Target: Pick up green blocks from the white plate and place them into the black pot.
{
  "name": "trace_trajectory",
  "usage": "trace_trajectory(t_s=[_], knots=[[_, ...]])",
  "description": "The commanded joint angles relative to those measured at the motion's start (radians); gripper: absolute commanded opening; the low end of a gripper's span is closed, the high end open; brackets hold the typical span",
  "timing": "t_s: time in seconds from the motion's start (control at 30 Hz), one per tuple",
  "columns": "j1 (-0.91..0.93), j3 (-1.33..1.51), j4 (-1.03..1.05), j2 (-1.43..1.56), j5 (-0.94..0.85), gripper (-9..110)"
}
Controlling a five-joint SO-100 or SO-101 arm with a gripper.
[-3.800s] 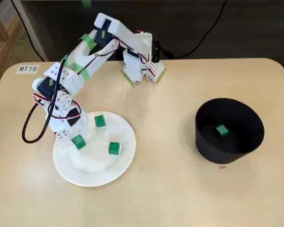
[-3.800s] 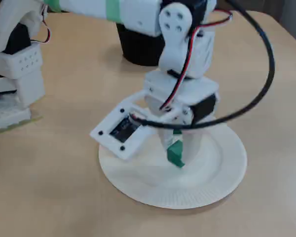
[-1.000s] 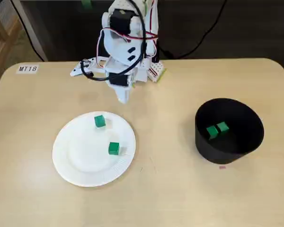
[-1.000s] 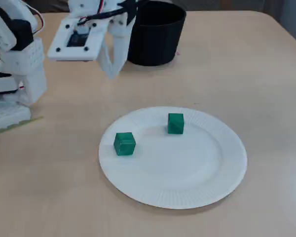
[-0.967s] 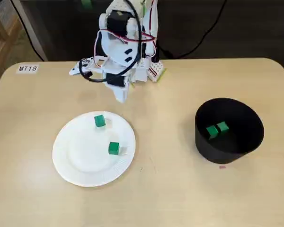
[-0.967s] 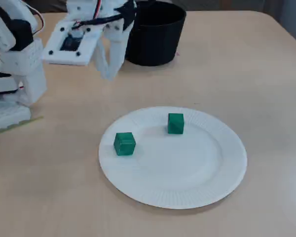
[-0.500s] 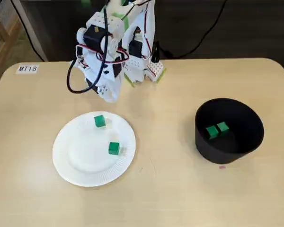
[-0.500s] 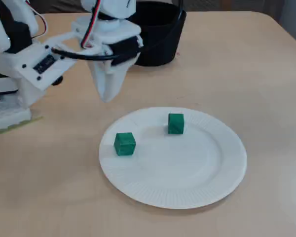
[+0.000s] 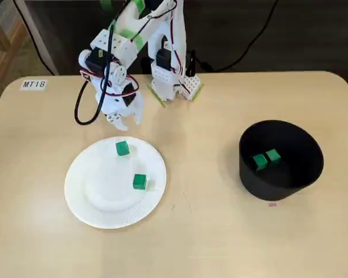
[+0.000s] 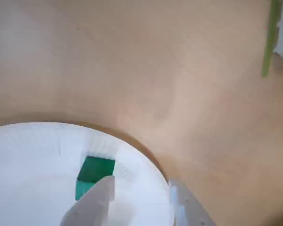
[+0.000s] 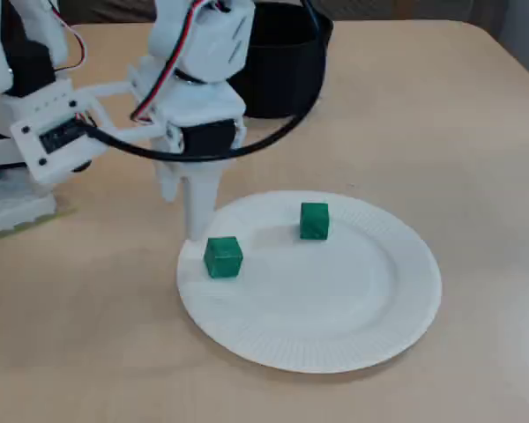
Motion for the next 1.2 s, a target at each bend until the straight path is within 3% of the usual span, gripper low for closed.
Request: trace_trajectory(t_s=[0.0, 0.3, 0.6, 0.9, 1.03, 1.17], knots=[[-0.021, -0.066, -0.006, -0.021, -0.012, 26], [-0.035, -0.129, -0.086, -0.095, -0.034, 33], [-0.021, -0.155, -0.124, -0.181, -0.035, 30], [-0.025, -0.172, -0.187, -0.239, -0.021, 14], [-0.009, -0.173, -0.215, -0.275, -0.014, -2], [-0.006, -0.199, -0.23, -0.285, -0.054, -2]])
